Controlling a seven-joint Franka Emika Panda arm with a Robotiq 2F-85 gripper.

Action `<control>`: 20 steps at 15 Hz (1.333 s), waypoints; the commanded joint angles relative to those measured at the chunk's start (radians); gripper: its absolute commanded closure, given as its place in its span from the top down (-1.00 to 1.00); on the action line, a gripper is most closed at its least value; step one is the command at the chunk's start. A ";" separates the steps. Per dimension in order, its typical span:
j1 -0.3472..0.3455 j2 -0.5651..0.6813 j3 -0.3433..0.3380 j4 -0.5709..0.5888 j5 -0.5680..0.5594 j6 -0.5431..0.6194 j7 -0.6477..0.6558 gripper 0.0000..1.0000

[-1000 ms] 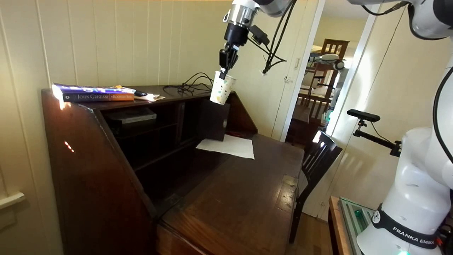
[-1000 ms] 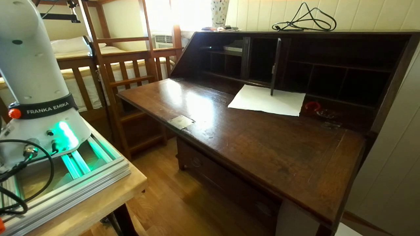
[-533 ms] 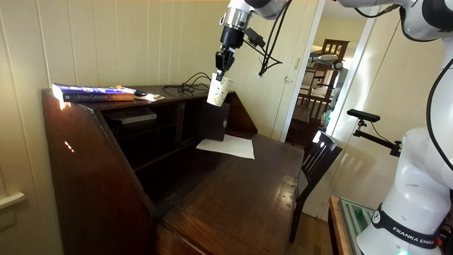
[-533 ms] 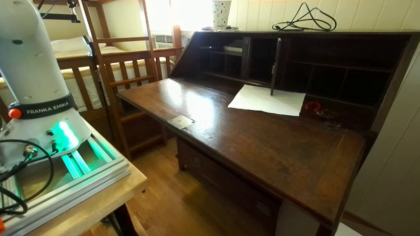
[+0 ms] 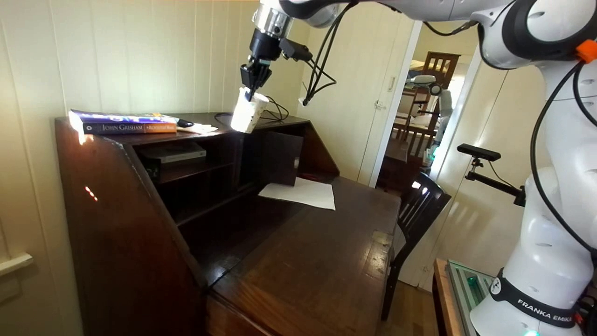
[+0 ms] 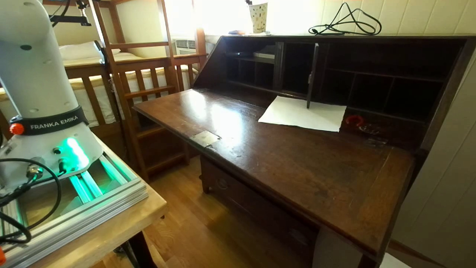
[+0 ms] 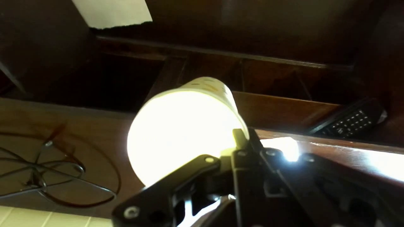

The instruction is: Put the coffee cup on top of the cabinet.

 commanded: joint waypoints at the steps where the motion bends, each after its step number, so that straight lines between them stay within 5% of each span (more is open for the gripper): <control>1: 0.023 0.153 -0.014 0.244 -0.096 -0.057 -0.021 -0.99; 6: 0.004 0.277 -0.007 0.471 -0.067 -0.100 -0.040 -0.99; 7: 0.013 0.193 -0.010 0.321 -0.087 -0.048 -0.032 -0.95; 20: 0.001 0.310 -0.028 0.476 -0.078 -0.074 0.138 -0.99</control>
